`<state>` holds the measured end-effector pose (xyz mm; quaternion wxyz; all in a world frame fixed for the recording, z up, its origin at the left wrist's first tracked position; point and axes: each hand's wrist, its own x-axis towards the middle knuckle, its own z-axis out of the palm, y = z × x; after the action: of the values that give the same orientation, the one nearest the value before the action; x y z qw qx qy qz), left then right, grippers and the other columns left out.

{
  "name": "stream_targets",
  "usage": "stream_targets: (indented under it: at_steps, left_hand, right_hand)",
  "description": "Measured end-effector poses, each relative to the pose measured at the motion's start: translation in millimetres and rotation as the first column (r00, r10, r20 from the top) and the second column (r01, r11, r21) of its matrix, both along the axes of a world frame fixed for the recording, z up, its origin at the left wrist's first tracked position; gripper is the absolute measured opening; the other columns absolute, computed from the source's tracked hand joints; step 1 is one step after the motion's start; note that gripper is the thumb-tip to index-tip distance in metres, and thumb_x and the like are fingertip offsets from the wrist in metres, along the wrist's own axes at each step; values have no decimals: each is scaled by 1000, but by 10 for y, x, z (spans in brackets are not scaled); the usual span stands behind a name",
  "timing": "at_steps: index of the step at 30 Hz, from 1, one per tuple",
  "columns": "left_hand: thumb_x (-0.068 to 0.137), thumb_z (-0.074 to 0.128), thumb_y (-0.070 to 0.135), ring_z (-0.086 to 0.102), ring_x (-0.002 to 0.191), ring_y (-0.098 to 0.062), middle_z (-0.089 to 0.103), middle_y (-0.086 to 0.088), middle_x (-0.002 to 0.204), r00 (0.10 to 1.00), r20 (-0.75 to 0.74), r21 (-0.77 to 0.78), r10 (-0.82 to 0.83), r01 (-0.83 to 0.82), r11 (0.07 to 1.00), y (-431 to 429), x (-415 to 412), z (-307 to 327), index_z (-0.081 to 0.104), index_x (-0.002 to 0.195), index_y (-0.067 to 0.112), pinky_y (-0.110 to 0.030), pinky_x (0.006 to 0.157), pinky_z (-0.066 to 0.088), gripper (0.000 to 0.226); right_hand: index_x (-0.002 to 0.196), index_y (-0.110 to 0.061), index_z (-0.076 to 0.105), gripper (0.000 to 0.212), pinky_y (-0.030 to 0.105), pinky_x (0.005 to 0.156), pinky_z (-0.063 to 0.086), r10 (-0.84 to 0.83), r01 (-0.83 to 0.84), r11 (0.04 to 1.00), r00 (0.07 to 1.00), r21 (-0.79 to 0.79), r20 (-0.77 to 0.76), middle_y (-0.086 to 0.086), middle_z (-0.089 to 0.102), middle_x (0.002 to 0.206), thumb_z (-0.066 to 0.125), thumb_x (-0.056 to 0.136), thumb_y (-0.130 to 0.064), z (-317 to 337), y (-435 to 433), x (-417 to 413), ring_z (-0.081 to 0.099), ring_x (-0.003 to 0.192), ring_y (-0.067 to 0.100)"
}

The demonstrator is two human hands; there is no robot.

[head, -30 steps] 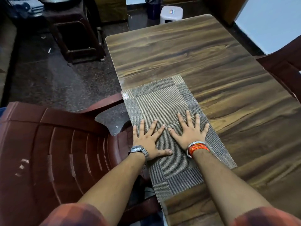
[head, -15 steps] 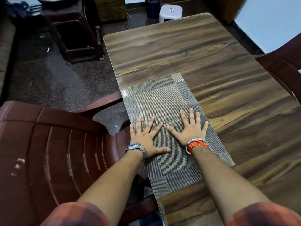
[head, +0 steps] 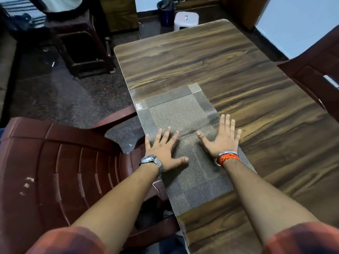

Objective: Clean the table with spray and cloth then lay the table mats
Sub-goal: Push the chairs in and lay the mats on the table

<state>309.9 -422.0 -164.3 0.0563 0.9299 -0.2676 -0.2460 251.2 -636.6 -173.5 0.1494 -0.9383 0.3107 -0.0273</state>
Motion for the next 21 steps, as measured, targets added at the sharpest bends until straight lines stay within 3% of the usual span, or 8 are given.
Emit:
stream_targets:
  at_steps: [8, 13, 21]
  left_hand:
    - [96, 29, 70, -9, 156, -18, -12, 8, 170, 986, 154, -117, -65, 84, 990, -38, -533, 426, -7, 161, 32, -54, 123, -11, 83]
    - [102, 29, 56, -3, 157, -19, -7, 5, 171, 958, 220, -148, -183, 218, 965, 12, -1216, 652, -6, 162, 25, -51, 125, -6, 76]
    - [105, 32, 42, 3, 157, -19, -2, 2, 171, 899, 225, -158, -376, 414, 896, 145, -2500, 742, -2, 162, 19, -48, 124, -4, 70]
  right_hand:
    - [152, -13, 9, 91, 49, 117, 4, -8, 9, 1000, 999, -14, 41, 3, 8, 160, 30, 85, -71, 332, 323, -774, 3, 147, 23]
    - [153, -14, 4, 82, 45, 118, 1, -96, 100, 993, 993, -67, 68, 3, 4, 161, 29, 92, -63, 556, 644, -1530, 1, 147, 21]
    - [153, -15, 9, 77, 46, 118, 2, -246, 247, 969, 965, -9, 87, 2, 2, 161, 37, 94, -55, 728, 1238, -2926, -1, 147, 19]
